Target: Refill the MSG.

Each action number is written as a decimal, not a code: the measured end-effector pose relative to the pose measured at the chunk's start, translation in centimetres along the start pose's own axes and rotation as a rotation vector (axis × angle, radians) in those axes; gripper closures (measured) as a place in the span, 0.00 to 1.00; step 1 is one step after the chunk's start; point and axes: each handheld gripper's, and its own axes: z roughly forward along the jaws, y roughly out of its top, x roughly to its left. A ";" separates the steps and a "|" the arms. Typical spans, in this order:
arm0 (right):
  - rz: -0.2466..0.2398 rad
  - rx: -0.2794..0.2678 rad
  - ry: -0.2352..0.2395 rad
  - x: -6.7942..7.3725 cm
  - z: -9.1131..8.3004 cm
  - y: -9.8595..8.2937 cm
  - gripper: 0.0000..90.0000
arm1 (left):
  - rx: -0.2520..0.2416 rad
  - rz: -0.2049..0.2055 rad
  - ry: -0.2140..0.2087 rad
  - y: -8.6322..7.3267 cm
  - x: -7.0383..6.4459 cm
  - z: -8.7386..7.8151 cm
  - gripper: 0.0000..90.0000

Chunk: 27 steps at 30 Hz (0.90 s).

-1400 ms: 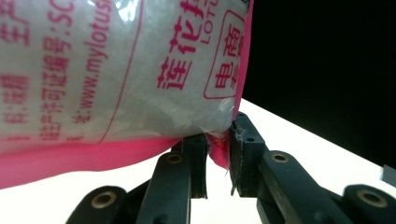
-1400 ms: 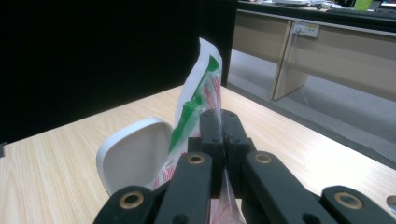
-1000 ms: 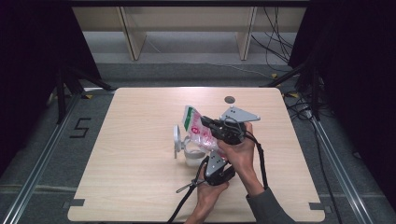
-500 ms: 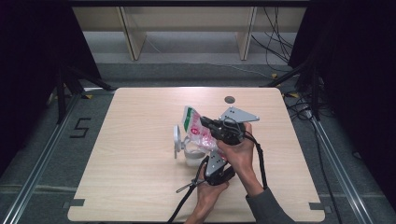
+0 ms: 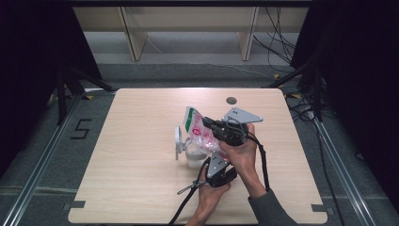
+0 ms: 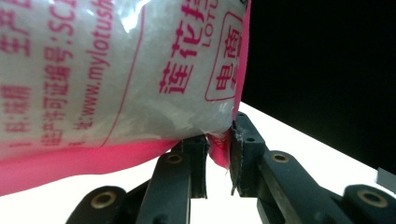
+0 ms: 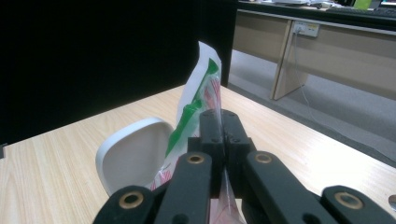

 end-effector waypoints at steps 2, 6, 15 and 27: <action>0.003 0.002 -0.002 0.0 0.0 0.0 1.00 | -0.001 -0.002 0.000 0.0 0.0 0.0 0.87; 0.001 -0.001 -0.003 -0.1 -0.1 0.0 1.00 | -0.002 -0.001 -0.001 0.0 0.0 0.0 0.87; -0.026 -0.008 -0.017 -0.1 0.0 0.0 1.00 | -0.002 -0.004 0.001 0.0 0.0 0.0 0.87; -0.007 -0.002 0.005 0.1 0.2 -0.1 1.00 | -0.011 -0.014 0.000 0.1 0.1 0.2 0.87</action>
